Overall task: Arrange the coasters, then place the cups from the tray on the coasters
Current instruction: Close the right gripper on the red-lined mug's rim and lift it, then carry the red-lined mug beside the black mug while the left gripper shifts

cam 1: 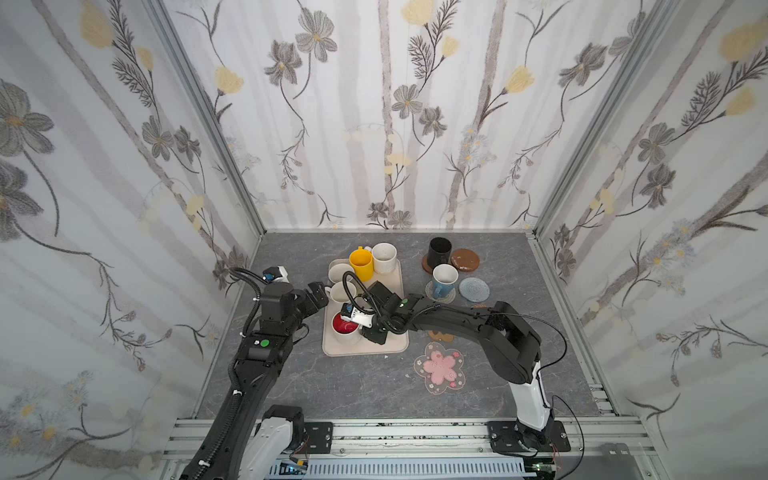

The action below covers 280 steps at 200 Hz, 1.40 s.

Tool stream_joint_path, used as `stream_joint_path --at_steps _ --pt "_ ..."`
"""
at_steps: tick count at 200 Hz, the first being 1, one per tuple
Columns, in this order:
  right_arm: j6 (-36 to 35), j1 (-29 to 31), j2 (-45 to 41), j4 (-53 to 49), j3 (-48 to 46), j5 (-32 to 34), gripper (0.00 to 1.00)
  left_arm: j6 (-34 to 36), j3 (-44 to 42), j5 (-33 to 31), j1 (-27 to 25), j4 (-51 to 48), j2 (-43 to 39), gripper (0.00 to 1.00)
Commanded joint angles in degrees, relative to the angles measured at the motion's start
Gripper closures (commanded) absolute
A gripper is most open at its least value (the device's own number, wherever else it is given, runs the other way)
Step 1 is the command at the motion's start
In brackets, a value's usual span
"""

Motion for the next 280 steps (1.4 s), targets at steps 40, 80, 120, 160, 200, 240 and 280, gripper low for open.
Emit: stream_joint_path --at_steps 40,80,120,160,200,240,280 --pt "9.0 -0.6 -9.0 8.5 -6.3 1.1 1.0 -0.1 4.3 -4.5 -5.0 -0.3 2.0 0.0" --pt "15.1 -2.9 -17.3 8.1 -10.7 4.8 1.0 -0.5 9.1 -9.1 -10.7 -0.1 6.4 0.0" --pt "22.2 -7.4 -25.3 7.1 -13.5 7.9 1.0 -0.5 13.5 -10.7 -14.8 1.0 12.8 0.0" --pt "27.5 -14.3 -29.6 5.9 -14.0 12.7 1.0 -0.1 19.2 -9.4 -17.3 3.2 20.8 0.0" --pt "30.2 -20.5 -31.3 4.9 -12.9 14.7 1.0 0.9 27.2 -7.2 -18.6 3.8 29.4 0.0" --pt "31.9 -27.4 -31.2 4.2 -11.0 15.1 1.0 2.4 35.8 -3.5 -19.1 3.8 38.2 0.0" --pt "32.9 -34.2 -29.4 4.6 -10.3 14.3 1.0 3.3 42.7 -2.0 -19.3 3.8 45.2 0.0"
